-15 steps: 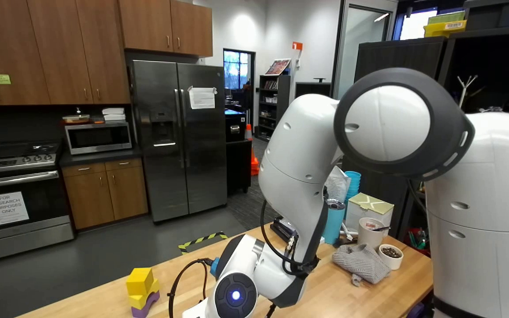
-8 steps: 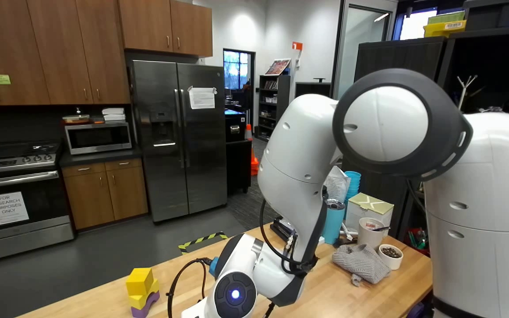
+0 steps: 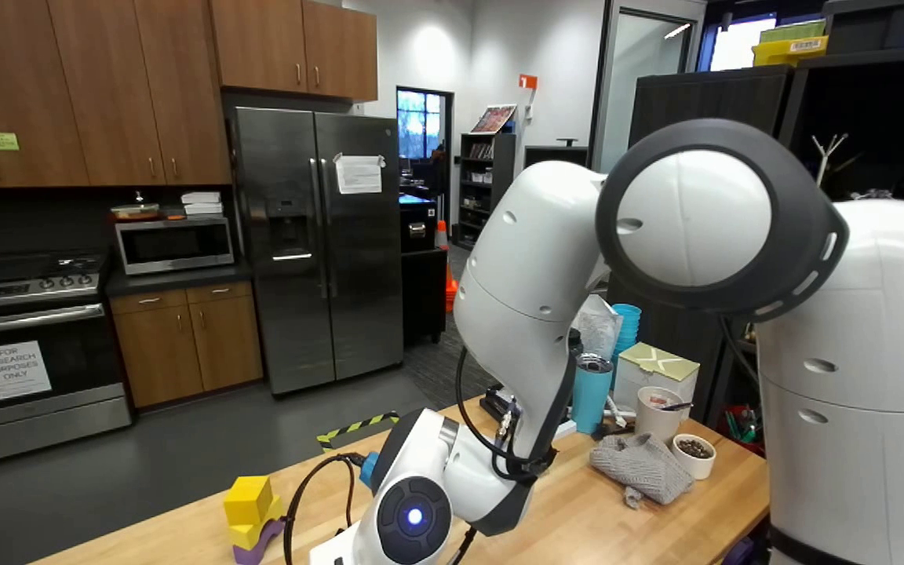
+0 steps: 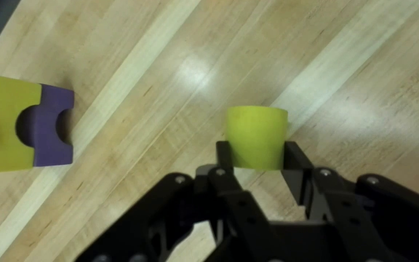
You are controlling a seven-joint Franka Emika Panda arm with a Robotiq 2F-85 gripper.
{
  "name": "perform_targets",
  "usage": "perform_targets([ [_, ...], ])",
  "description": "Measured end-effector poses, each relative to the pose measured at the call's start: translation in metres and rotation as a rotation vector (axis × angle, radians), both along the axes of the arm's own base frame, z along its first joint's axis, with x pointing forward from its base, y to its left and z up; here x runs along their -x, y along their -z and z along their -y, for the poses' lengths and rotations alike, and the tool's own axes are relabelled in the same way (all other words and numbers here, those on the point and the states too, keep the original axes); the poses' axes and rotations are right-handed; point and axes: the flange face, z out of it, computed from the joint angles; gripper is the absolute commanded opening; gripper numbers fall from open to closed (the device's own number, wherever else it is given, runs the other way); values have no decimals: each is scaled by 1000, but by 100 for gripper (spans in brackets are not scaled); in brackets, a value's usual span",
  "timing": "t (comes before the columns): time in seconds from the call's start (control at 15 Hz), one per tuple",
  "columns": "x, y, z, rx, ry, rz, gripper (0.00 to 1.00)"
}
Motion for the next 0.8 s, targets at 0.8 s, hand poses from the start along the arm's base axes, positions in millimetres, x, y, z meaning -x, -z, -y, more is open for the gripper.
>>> perform_targets([
  [0.8, -21, -61, -59, -363, 159, 227, 14],
])
